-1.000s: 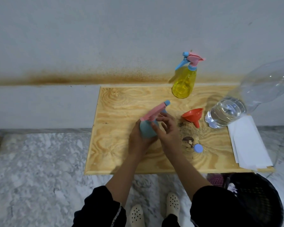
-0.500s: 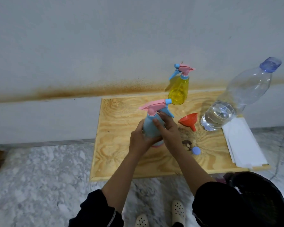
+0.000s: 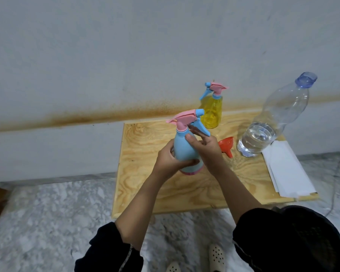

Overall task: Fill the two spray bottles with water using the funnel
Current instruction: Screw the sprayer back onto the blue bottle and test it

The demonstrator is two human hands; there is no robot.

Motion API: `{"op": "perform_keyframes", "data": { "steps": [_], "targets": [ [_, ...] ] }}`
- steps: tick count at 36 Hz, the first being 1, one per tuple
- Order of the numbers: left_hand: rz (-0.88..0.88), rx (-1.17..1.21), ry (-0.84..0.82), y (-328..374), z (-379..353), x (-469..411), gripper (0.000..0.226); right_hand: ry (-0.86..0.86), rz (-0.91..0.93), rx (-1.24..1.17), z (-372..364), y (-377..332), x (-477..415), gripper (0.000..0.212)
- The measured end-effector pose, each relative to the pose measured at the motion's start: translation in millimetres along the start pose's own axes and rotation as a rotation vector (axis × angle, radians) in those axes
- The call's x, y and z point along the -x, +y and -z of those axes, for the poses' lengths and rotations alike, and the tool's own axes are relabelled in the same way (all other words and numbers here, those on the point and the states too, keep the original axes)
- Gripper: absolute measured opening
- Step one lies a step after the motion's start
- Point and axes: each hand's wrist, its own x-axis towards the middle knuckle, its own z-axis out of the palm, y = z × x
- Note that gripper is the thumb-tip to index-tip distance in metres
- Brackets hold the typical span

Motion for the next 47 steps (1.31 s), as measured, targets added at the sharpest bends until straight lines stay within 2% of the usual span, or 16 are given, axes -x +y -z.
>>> {"op": "perform_keyframes", "data": {
  "steps": [4, 8, 10, 14, 18, 22, 25, 29, 32, 35, 39, 42, 47],
  "targets": [
    [-0.003, -0.021, -0.006, 5.1, -0.9, 4.1, 0.07, 0.087, 0.104, 0.095, -5.0, -0.7, 6.3, 0.039],
    [0.025, -0.018, 0.01, 4.9, -1.7, 7.9, 0.059, 0.084, 0.12, 0.073, -7.0, -3.8, 10.7, 0.051],
    [0.015, -0.013, 0.01, 4.3, -2.0, 9.7, 0.057, 0.041, 0.112, 0.067, -5.8, -7.0, 11.6, 0.049],
    [-0.009, -0.028, -0.01, 4.1, 0.3, 12.5, 0.069, 0.011, 0.094, 0.169, -5.5, -10.5, 11.9, 0.036],
    [-0.038, -0.058, -0.036, 6.8, 2.7, 14.7, 0.067, 0.013, 0.073, 0.126, -4.2, -10.1, 14.3, 0.043],
    [-0.028, -0.098, -0.077, 8.5, 7.4, 15.1, 0.069, -0.116, 0.05, 0.157, -0.9, -18.1, 15.8, 0.04],
    [-0.026, -0.16, -0.128, 9.5, 11.6, 15.0, 0.071, -0.126, 0.069, 0.134, -1.7, -24.8, 18.1, 0.033],
    [-0.015, -0.237, -0.227, 6.2, 15.0, 12.1, 0.073, -0.188, 0.053, 0.079, 1.5, -29.3, 21.5, 0.038],
    [-0.002, -0.232, -0.247, 0.2, 14.2, 12.4, 0.075, -0.221, 0.023, 0.144, 3.8, -29.5, 21.9, 0.033],
    [0.003, -0.156, -0.215, -7.5, 9.4, 16.5, 0.08, -0.085, 0.049, 0.218, 1.1, -26.1, 21.6, 0.024],
    [-0.041, -0.027, -0.145, -14.6, -8.4, 27.2, 0.08, 0.113, 0.066, 0.197, -1.9, -15.2, 21.7, 0.024],
    [-0.075, -0.044, -0.09, -19.8, -19.6, 34.3, 0.083, 0.186, 0.077, 0.219, -4.3, -10.7, 22.0, 0.024],
    [-0.135, -0.141, -0.035, -30.7, -31.4, 43.2, 0.093, 0.3, 0.095, 0.286, -2.0, -4.9, 18.9, 0.009]
  ]
}}
